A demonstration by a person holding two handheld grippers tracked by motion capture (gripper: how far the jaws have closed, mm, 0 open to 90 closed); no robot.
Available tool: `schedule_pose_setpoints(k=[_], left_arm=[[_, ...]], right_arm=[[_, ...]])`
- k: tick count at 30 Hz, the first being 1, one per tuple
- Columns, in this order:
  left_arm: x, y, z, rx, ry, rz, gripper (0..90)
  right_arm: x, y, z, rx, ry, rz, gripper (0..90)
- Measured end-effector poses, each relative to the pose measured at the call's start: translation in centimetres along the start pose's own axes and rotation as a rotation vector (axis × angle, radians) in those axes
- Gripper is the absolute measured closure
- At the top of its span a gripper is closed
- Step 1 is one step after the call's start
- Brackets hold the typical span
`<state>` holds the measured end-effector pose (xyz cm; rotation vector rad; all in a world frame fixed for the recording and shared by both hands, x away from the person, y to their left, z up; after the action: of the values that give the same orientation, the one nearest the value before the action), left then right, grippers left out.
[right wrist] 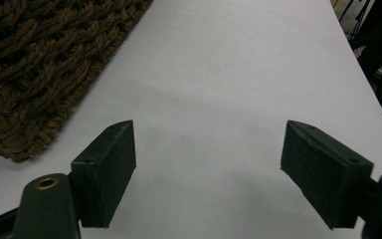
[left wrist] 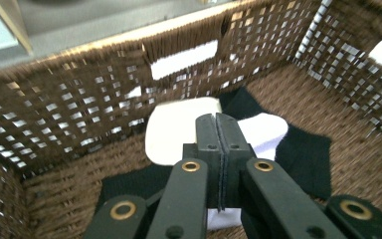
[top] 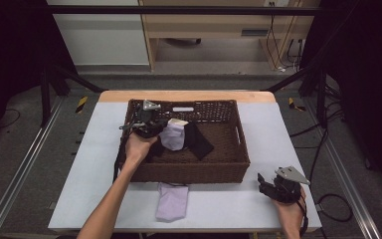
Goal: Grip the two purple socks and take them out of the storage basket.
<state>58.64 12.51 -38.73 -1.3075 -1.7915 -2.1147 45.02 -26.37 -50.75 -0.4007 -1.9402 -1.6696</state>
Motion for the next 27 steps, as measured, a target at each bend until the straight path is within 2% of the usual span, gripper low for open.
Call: schedule_pose_setpoints(k=[6,10,12,14,18,20,23,25,27], left_arm=[[1.5,0.4,0.1,-0.001,-0.012,-0.046,89.1],[1.7,0.5,0.1,-0.003,-0.015,-0.050,89.0],[1.1,0.2,0.1,-0.025,0.008,-0.013,89.0],[-0.2,-0.3,0.1,-0.044,0.032,0.047,88.9],[-2.7,-1.2,0.8,-0.026,0.044,0.170,88.8],[-3.0,-1.3,1.0,-0.016,0.033,0.198,88.6],[-3.5,-1.7,1.2,-0.034,0.066,0.257,88.0],[-3.6,-1.9,1.2,-0.040,0.068,0.272,87.1],[-3.7,-1.9,1.2,-0.040,0.082,0.274,79.2]], right_arm=[[0.0,0.0,0.1,0.003,-0.003,-0.001,22.2],[0.0,0.0,0.0,0.009,-0.004,0.002,22.2],[0.0,0.0,0.1,0.008,-0.004,0.005,22.2],[-0.1,0.0,0.1,0.012,-0.006,0.008,22.2],[0.0,0.0,0.1,0.013,-0.006,0.003,22.2],[0.0,0.0,0.1,0.012,-0.003,0.006,22.2],[-0.1,0.0,0.1,0.012,-0.003,0.014,22.2],[-0.1,0.0,0.2,0.018,-0.004,0.009,22.2],[0.0,0.0,0.2,0.026,-0.008,0.003,22.1]])
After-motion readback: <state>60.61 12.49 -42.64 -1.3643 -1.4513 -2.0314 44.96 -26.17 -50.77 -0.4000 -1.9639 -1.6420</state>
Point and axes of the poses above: each handheld gripper's, and its own axes: x roughly backward along the jaws, y roughly out of its top, z roughly to its left, the point moved 4 cm from there along -x, roughly forward along the jaws, and after that the axes turned 3 degrees about z, right-handed, at the moved point
